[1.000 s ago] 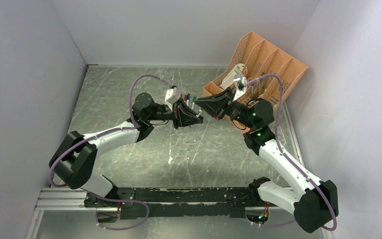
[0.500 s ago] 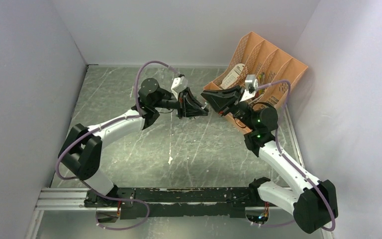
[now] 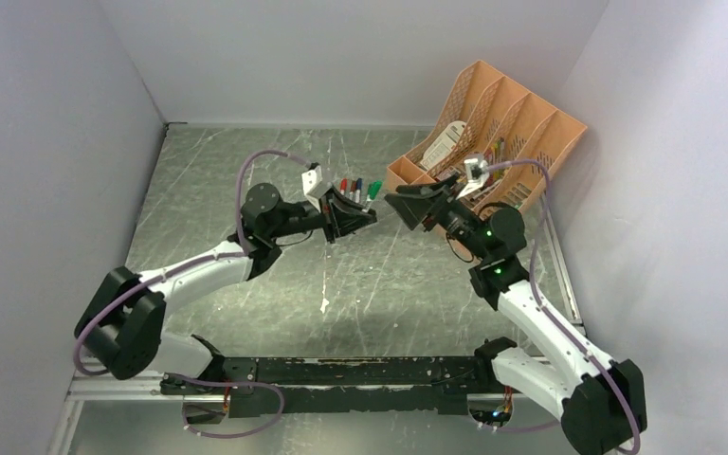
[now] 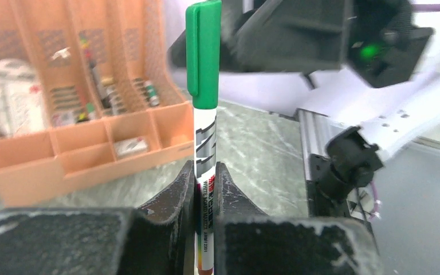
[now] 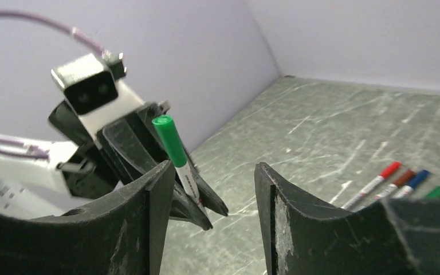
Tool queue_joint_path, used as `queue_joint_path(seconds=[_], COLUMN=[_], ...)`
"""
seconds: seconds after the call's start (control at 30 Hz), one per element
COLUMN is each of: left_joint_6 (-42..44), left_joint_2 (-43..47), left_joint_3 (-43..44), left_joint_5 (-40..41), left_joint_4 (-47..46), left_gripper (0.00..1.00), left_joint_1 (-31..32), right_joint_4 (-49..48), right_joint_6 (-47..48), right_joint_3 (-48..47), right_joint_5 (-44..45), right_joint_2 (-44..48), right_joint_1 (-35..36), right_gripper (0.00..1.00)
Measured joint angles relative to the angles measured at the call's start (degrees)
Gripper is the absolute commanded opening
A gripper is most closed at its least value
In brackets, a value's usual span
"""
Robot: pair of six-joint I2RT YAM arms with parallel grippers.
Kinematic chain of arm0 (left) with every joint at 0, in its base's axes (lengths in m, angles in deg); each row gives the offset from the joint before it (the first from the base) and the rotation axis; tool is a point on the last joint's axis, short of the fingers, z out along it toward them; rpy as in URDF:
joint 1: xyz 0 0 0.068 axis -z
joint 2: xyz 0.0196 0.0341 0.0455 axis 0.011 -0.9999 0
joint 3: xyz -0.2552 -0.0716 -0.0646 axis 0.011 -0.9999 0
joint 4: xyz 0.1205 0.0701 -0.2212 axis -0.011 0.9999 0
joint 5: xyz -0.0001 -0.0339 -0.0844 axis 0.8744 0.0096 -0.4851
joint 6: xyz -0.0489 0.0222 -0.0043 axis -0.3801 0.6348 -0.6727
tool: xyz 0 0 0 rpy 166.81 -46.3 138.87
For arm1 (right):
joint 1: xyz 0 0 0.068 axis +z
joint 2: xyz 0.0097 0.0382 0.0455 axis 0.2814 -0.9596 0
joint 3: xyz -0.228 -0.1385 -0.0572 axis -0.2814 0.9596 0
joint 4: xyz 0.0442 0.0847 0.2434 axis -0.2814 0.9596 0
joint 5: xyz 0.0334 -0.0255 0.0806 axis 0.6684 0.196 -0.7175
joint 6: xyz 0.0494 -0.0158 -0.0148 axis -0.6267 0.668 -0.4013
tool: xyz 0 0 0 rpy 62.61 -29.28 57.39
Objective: Insert the pens into the pen caps
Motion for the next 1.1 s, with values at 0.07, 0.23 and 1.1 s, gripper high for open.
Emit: queue_joint_path(seconds=[0.07, 0.23, 1.1], left_joint_6=[0.96, 4.11, 6.21], left_joint_2=[1.99, 1.97, -37.97], left_joint_3=[-2.71, -2.99, 27.32], left_joint_5=[4.70, 22.53, 42.36], left_joint_4=[1.88, 11.04, 39.39], left_gripper=[0.14, 0.15, 0.20], left_joint_1=[-0.33, -2.47, -11.15], right_joint_4=[1.29, 5.70, 16.28], right_joint_6=[-0.55, -0.96, 1.95], right_joint_3=[0.90, 2.95, 5.64], right_joint_5=[3.21, 12.76, 17.31], right_joint_2=[2.19, 5.62, 0.79], right_joint_1=[-1.07, -2.08, -2.21], right_gripper=[0.52, 0.51, 0.51])
